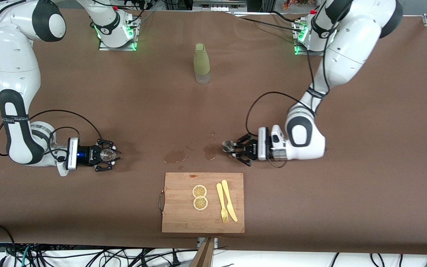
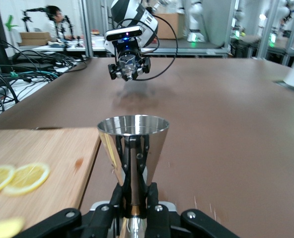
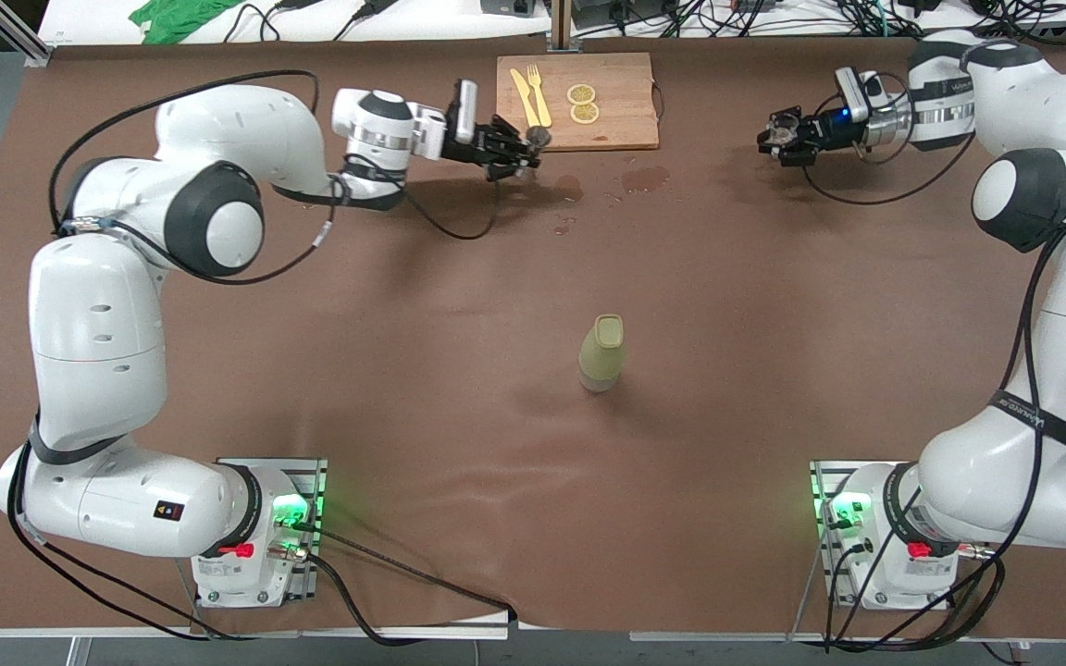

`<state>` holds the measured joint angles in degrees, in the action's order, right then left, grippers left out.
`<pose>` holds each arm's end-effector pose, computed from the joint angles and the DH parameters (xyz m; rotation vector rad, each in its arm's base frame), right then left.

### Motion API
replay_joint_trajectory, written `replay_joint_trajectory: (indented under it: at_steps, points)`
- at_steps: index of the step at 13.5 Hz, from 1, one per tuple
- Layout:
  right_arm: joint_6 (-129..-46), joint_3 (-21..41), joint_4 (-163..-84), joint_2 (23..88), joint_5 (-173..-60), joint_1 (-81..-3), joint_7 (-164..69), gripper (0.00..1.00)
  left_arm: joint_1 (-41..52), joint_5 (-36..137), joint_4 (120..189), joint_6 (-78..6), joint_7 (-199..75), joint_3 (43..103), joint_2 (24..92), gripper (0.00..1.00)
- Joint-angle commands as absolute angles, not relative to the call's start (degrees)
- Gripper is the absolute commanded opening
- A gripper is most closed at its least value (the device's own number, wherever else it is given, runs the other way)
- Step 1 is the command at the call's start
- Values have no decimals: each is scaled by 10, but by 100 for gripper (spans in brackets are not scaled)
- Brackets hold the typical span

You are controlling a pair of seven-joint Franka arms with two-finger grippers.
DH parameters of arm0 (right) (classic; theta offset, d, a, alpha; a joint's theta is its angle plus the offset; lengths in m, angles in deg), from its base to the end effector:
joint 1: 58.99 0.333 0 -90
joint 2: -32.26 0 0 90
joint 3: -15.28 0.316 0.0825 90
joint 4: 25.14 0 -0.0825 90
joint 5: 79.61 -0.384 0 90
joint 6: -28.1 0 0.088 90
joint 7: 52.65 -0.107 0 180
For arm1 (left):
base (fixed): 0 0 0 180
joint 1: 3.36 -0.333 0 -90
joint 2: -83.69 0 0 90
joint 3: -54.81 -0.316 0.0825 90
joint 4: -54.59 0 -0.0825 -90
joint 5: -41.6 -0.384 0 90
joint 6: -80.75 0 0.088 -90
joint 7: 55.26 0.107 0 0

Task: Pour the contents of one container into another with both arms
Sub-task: 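Carry the jigger with the left gripper over the beaker held by the right gripper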

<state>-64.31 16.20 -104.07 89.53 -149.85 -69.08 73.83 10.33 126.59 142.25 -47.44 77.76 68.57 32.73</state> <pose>0.6818 -0.0139 0.1249 -1.4509 -1.2694 -0.9172 0.6255 -0.3284 0.1499 1.4849 -1.4487 1.0123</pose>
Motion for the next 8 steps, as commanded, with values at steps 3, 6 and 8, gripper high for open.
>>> replay_joint_trajectory:
  at_steps: [3,6,8]
  points:
    - [-685,216,-962,887,-1410,-690,606,26,210,1341,1342,-542,731,643,283,0]
    - [-742,248,-962,888,-1398,-681,576,26,290,1379,1259,-554,656,568,247,0]
    - [-784,284,-962,887,-1360,-679,541,26,327,1379,1230,-602,593,553,240,0]
